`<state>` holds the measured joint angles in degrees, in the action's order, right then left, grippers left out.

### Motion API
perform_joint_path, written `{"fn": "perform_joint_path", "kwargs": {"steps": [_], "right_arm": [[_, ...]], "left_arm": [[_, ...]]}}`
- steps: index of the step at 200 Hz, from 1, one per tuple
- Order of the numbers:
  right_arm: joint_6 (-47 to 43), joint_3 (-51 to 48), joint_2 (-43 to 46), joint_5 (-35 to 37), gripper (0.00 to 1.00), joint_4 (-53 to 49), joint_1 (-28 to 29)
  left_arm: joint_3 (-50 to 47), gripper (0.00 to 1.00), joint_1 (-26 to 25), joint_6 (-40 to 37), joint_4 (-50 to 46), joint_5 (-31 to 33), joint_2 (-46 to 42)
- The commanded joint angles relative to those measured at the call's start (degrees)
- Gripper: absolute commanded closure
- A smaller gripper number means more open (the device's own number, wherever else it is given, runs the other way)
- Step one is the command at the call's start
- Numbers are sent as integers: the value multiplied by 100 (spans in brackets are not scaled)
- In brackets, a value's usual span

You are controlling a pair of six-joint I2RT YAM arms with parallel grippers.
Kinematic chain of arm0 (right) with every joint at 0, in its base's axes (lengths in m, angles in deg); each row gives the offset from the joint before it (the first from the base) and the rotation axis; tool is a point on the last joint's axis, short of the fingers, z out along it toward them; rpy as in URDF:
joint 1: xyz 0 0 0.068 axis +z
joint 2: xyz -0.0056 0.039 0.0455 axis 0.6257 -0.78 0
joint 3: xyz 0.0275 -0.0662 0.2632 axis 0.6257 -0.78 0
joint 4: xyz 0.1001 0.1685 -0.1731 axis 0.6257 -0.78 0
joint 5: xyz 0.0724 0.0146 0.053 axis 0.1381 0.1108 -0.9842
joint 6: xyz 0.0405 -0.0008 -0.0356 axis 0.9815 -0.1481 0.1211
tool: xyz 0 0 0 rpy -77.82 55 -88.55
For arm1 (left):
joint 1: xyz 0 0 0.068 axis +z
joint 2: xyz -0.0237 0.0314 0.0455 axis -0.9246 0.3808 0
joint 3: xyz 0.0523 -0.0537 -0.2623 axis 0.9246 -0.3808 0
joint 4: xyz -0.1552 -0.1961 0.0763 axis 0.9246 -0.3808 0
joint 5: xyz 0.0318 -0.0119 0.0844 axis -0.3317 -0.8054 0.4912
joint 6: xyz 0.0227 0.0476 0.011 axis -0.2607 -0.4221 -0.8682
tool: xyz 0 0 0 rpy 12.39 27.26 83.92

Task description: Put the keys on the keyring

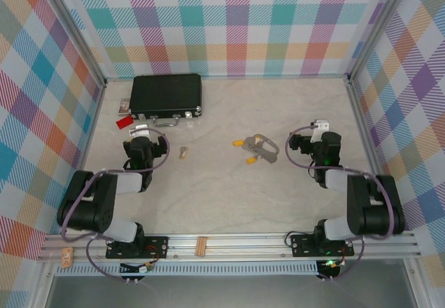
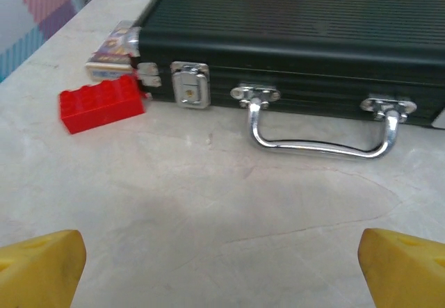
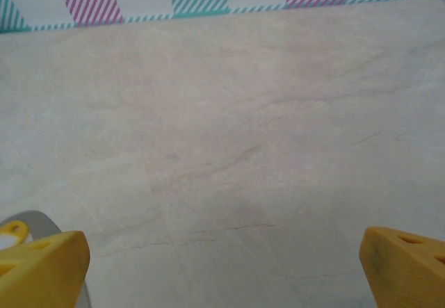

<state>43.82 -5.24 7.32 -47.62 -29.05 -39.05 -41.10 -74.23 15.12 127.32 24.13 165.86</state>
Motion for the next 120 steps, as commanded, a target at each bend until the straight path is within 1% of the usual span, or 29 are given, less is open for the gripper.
{"fn": "perform_joint_path", "kwargs": {"steps": [1,10,17,24,34,46,54,68,80,98,120], "right_arm": [[445,354,771,276,1,-1094,1],[900,458,1041,456,1,-1403,-8],[1377,611,1253,636,1,-1851,-4],[1746,822,1438,742,1,-2383,-7],[2153,1038,1647,798,1,-2859,-10],[2797,1115,1887,914,1,-3126,-18],[3179,1130,2042,883,1,-3199,-15],[3002,1086,2228,269,1,-2943,-15],[3034,1117,2337,78,1,-2968,-17],[3003,1211,2398,-280,1,-3090,-21],[3039,1236,2342,-961,1,-3063,-4]], "left_arm": [[975,0,-20,847,-2206,918,-787],[1459,0,-10,1566,-3178,1172,-958],[1819,0,-15,2083,-3998,1236,-1043],[2108,0,-5,2319,-4513,1048,-1126],[2316,0,-7,2500,-4868,627,-1266],[2360,0,16,2924,-5053,122,-1466],[2320,0,28,3007,-4991,-281,-1612],[2198,0,33,3133,-4852,-735,-1891],[2108,0,29,3202,-4771,-960,-2080],[2073,0,20,3294,-4875,-1206,-2202],[1967,0,-96,3338,-4972,-1363,-2194]]}}
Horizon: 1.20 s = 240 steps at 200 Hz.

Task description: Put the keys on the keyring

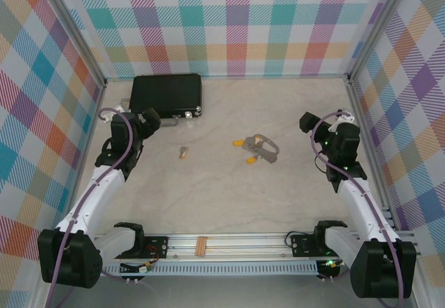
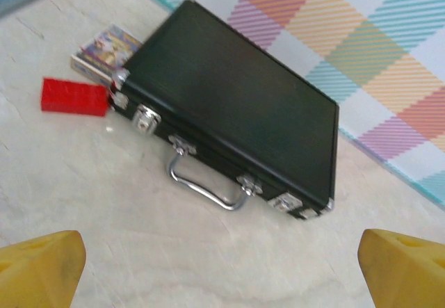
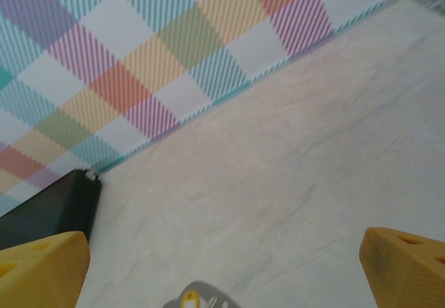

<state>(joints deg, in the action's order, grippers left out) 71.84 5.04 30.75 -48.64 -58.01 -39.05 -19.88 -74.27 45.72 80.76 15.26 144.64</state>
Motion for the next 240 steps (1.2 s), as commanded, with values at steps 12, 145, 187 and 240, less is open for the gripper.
{"fn": "perform_joint_path", "kwargs": {"steps": [12,145,187,240], "right_arm": [[279,247,-76,-1126,1,-179,15],[-334,443,-1305,-847,1,8,2099],[-343,47,-1316,-449,1,285,2141],[-209,-17,-1393,-252,1,307,2141]], "left_arm": [[-266,0,-216,287,-311,-465,-58],[-626,0,-1741,-3,-46,-300,872],[-161,0,-2021,-273,-168,-345,1579],[99,0,-2177,-218,100,-305,2119]]}}
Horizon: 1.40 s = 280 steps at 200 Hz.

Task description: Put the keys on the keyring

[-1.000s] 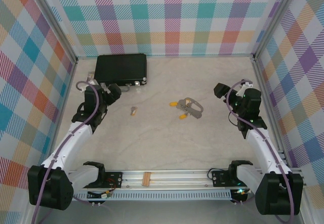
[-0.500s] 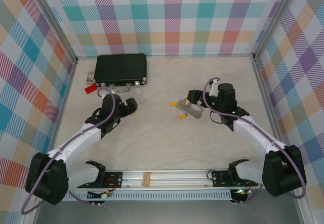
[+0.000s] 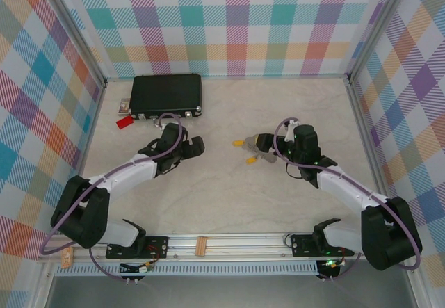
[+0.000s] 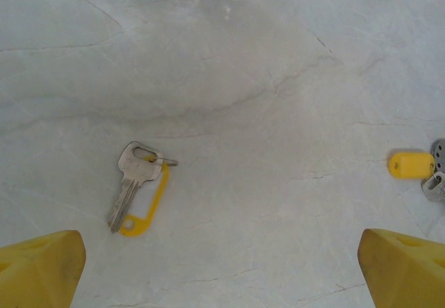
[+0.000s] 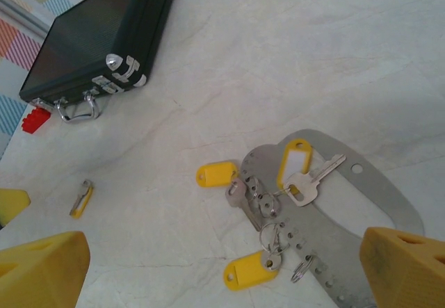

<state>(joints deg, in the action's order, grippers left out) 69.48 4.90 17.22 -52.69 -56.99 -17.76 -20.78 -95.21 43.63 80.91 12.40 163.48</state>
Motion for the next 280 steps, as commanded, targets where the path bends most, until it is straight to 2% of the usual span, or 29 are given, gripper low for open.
{"fn": "perform_joint_path", "kwargs": {"steps": [1,52,149,202,238,265,280], "right_arm": [[30,-6,-52,152,1,202,12],[16,334,-507,27,1,-200,11],[173,1168,-2199,-739,1,-771,-6],[574,784,-2221,-989,1,-766,79],[709,649,-2040,-939,1,-775,472],[634,719,-1727,-556,1,-1015,549],[501,827,-1481,-166,1,-1210,548]], "left_arm": [[199,0,-86,-10,83,-30,243],[568,0,-306,-242,84,-432,687],[603,0,-762,-469,24,-501,699],[395,0,-877,-565,229,-524,501],[281,0,-939,-656,345,-617,453],[218,0,-1082,-801,491,-740,439],[279,4,-1237,-944,515,-769,490]]}}
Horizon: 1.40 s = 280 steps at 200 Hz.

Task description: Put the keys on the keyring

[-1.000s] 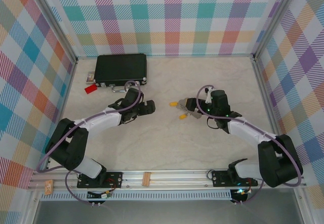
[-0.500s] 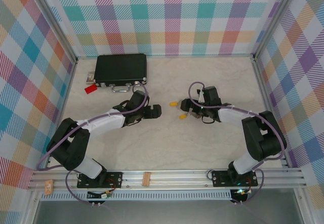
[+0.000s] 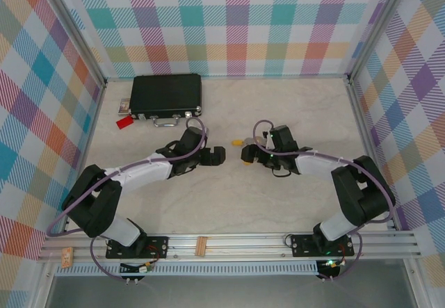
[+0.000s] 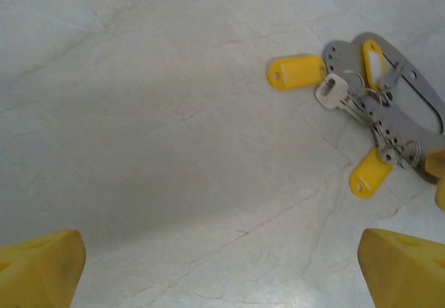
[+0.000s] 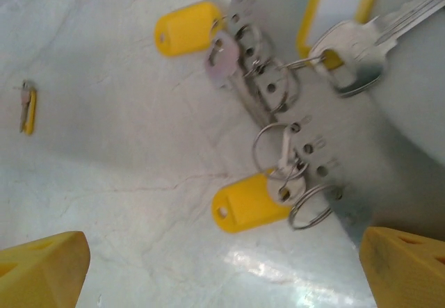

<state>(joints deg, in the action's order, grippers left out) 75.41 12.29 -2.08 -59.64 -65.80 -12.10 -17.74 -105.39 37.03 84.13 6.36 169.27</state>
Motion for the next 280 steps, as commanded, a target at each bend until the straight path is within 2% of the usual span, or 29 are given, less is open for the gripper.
{"fn": "perform_joint_path", "kwargs": {"steps": [1,29,67,115,176,235,280], "right_arm": [[-97,97,468,565,1,-345,-18],[-214,231,878,1436,1,-681,-86],[-55,-139,1477,2344,1,-662,-331],[269,-924,2255,2763,1,-398,-775],[355,-1015,2446,2738,1,-417,-868],[398,-1002,2358,2592,1,-361,-866],[408,-1017,2325,2545,1,-331,-867]], "left_arm": [[-16,4,-229,-293,196,-167,-82],[327,21,-526,-456,122,-230,253],[1043,39,-862,-214,17,-471,991],[2167,58,-1309,-4,-270,-658,1968],[3163,68,-1425,83,-730,-654,2990],[3476,72,-1425,17,-846,-565,3292],[3727,75,-1419,-23,-1102,-238,3504]]}}
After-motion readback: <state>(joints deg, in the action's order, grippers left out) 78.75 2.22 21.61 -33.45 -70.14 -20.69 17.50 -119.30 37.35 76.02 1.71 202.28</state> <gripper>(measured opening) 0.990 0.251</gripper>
